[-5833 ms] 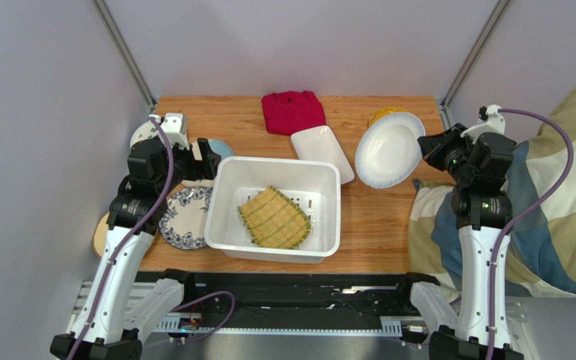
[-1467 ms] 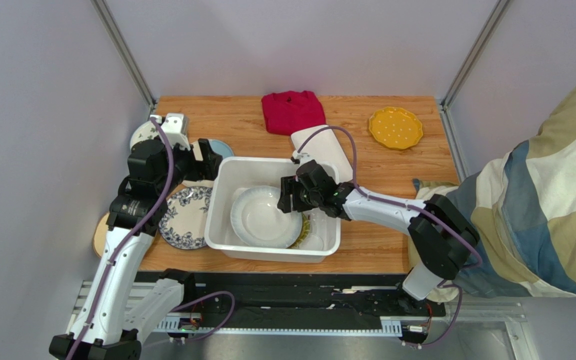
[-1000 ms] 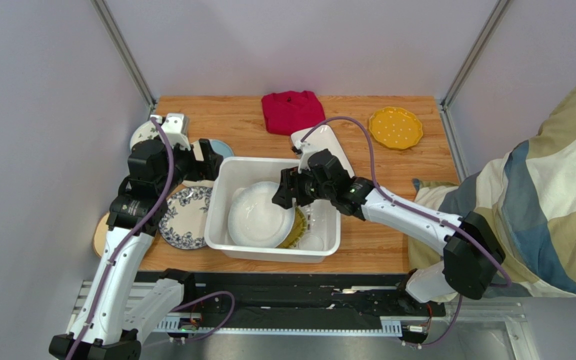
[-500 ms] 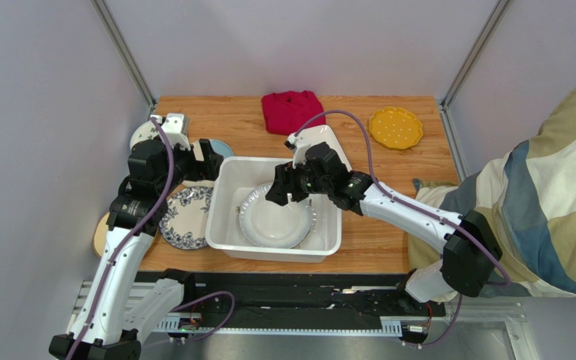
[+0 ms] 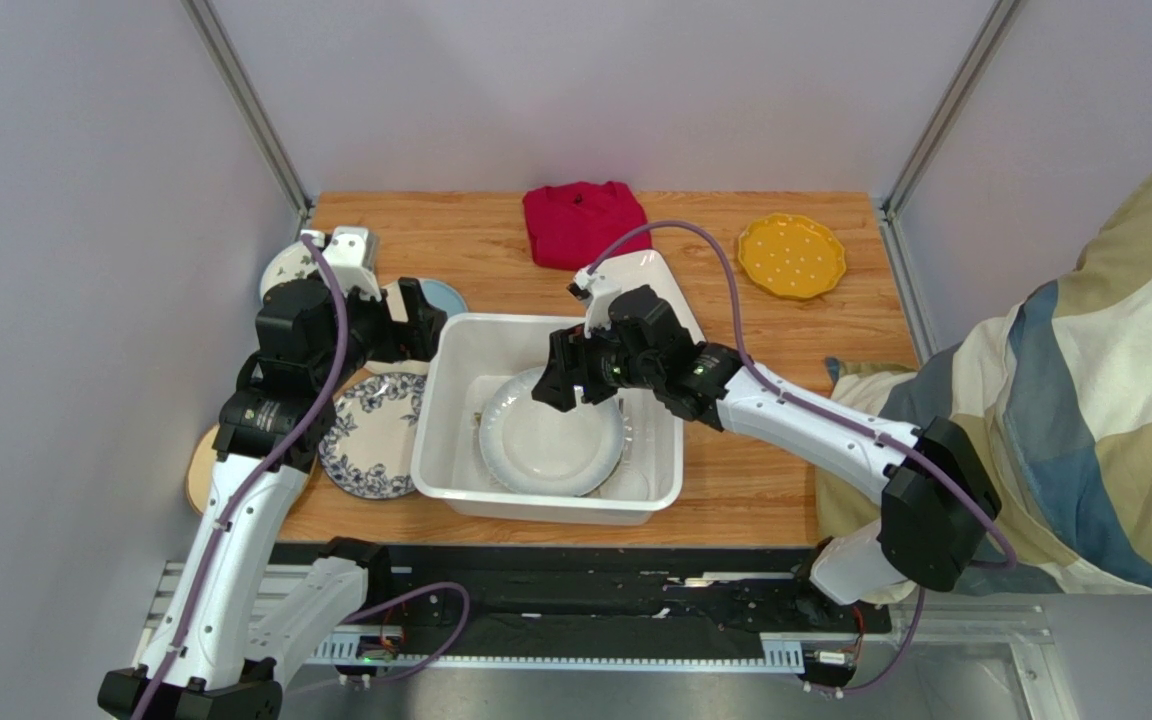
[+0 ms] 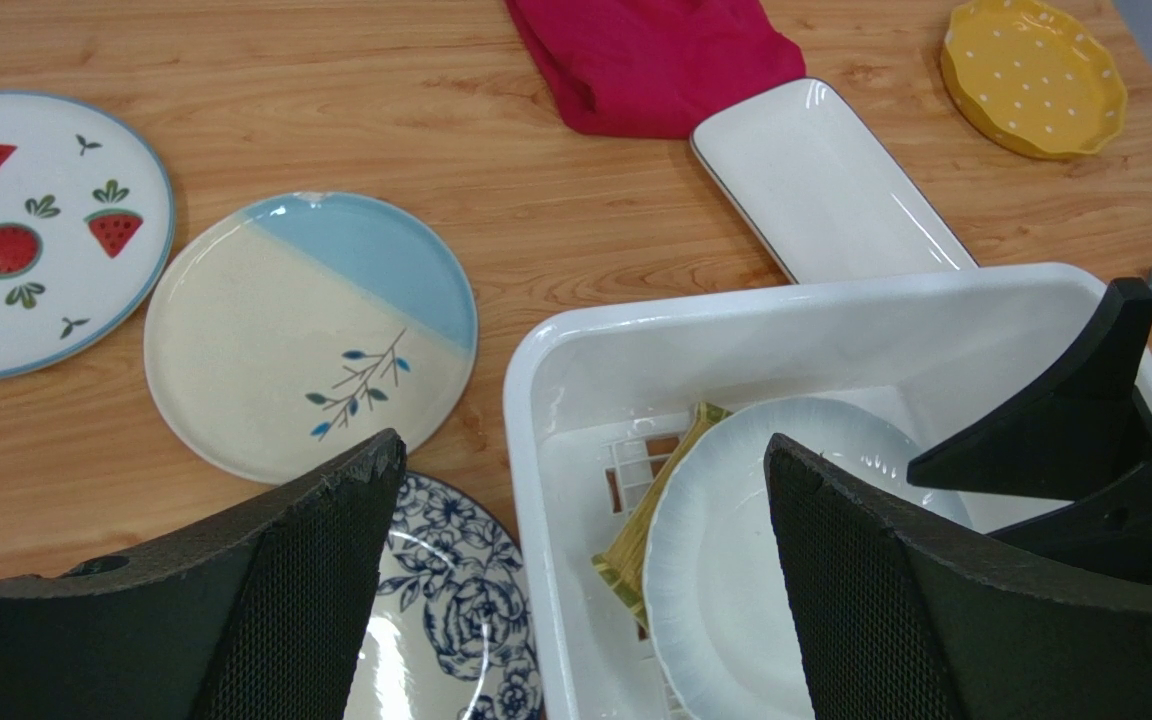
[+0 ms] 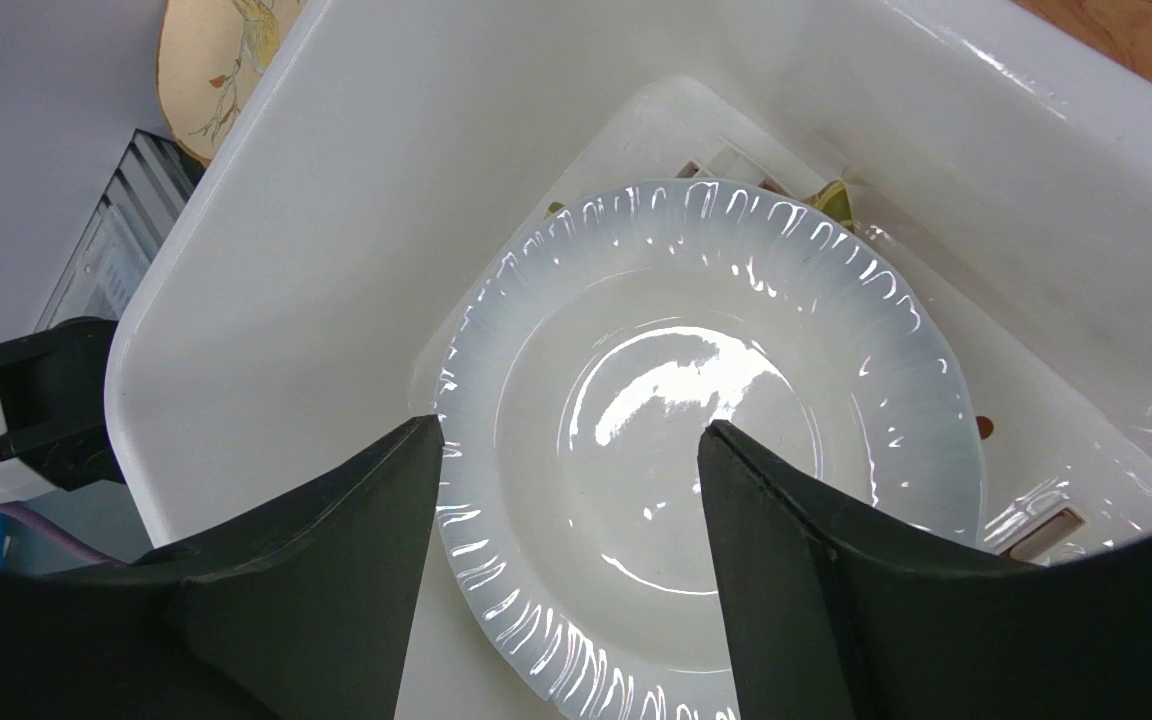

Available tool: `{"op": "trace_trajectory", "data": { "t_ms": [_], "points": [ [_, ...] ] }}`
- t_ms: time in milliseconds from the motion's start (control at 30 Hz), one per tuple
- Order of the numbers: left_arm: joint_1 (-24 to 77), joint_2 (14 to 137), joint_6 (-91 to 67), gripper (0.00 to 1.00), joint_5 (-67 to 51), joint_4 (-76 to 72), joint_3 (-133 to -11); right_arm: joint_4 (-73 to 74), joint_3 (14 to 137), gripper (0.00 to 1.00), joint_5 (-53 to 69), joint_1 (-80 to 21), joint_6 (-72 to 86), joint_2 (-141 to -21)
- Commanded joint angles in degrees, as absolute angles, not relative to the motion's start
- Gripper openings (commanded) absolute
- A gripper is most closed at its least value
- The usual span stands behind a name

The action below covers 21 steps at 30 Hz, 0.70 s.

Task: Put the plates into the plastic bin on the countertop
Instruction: Place the plate in the plastic bin, then pick up the plate at the center of the board.

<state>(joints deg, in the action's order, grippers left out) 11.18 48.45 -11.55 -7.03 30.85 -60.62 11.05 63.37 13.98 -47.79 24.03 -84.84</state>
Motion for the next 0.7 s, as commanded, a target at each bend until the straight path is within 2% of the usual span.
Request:
{"op": "trace_trajectory", "data": {
  "t_ms": [0, 167, 400, 667],
  "points": [
    [11.43, 48.25, -11.25, 0.94, -7.12, 29.62, -60.47, 11.33, 64.95, 0.67, 11.34, -45.98, 21.63, -79.81],
    [11.51, 48.34, -11.16, 0.94, -7.03, 29.62, -60.47, 15.29, 67.06, 0.67, 8.44, -42.37, 17.33, -71.64],
    [11.43, 48.52, -11.25, 0.94, -7.03, 29.62, -60.38, 18.71, 67.06, 0.68, 7.31, -30.26, 18.53, -66.09],
    [11.43, 48.69, -11.07, 0.94, -6.59, 29.62, -60.47, 23.64, 68.38, 0.71, -9.76, -19.09, 26.36, -68.64]
  ]
}}
